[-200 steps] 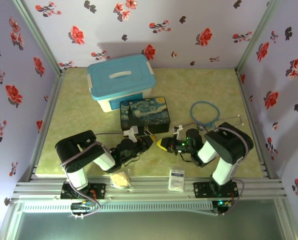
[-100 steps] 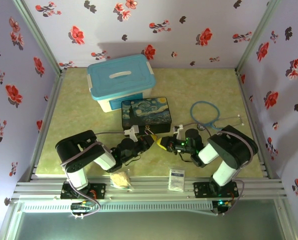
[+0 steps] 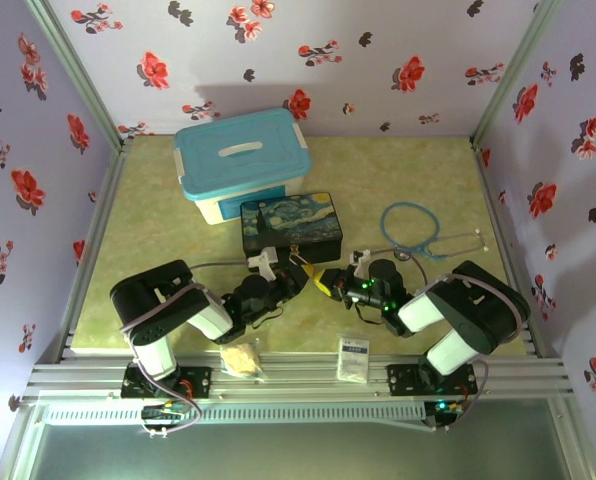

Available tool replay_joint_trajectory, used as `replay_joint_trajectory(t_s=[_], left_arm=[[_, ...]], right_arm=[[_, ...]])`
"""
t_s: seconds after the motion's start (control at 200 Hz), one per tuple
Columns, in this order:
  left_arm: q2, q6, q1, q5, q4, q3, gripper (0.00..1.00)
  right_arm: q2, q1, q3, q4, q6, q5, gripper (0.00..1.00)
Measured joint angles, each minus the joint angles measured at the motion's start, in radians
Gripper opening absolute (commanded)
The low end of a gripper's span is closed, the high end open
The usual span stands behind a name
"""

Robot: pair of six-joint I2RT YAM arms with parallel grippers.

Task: Unlock the padlock with the key

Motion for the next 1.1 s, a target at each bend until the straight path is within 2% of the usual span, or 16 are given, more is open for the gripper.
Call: replay_joint_trajectory(t_s=[0.215, 0.38, 0.465, 0.555, 0.635, 0.745, 0.82, 0.99, 1.1], left_arm=[[-0.002, 0.0, 0.0, 0.002, 0.005, 0.002, 0.0], [-0.002, -0.001, 0.0, 0.011, 0.023, 0.011, 0.0], [-0.002, -0.002, 0.0, 0.021, 0.033, 0.012, 0.0], [-0.003, -0.004, -0.003, 0.036, 0.039, 0.012, 0.0], [-0.006, -0.006, -0.012, 0.047, 0.039, 0.011, 0.0], [-0.008, -0.013, -0.022, 0.062, 0.032, -0.001, 0.0], [-0.002, -0.016, -0.025, 0.071, 0.008, -0.016, 0.0], [0.024, -0.018, -0.026, 0.078, -0.033, -0.018, 0.0], [0.025, -0.021, -0.026, 0.08, -0.039, -0.018, 0.0]], right_arm=[[-0.056, 0.001, 0.0, -0.061, -0.064, 0.015, 0.01], [-0.182, 0.015, 0.018, -0.235, -0.164, 0.05, 0.04], [-0.239, 0.016, 0.025, -0.313, -0.2, 0.06, 0.11], [-0.299, 0.011, 0.037, -0.402, -0.245, 0.06, 0.28], [-0.375, 0.01, 0.068, -0.547, -0.313, 0.072, 0.34], [-0.485, 0.012, 0.171, -0.859, -0.468, 0.164, 0.35], [-0.528, 0.012, 0.235, -0.999, -0.575, 0.224, 0.36], [-0.55, 0.015, 0.252, -1.152, -0.746, 0.262, 0.34], [-0.565, 0.06, 0.251, -1.213, -0.852, 0.32, 0.37]])
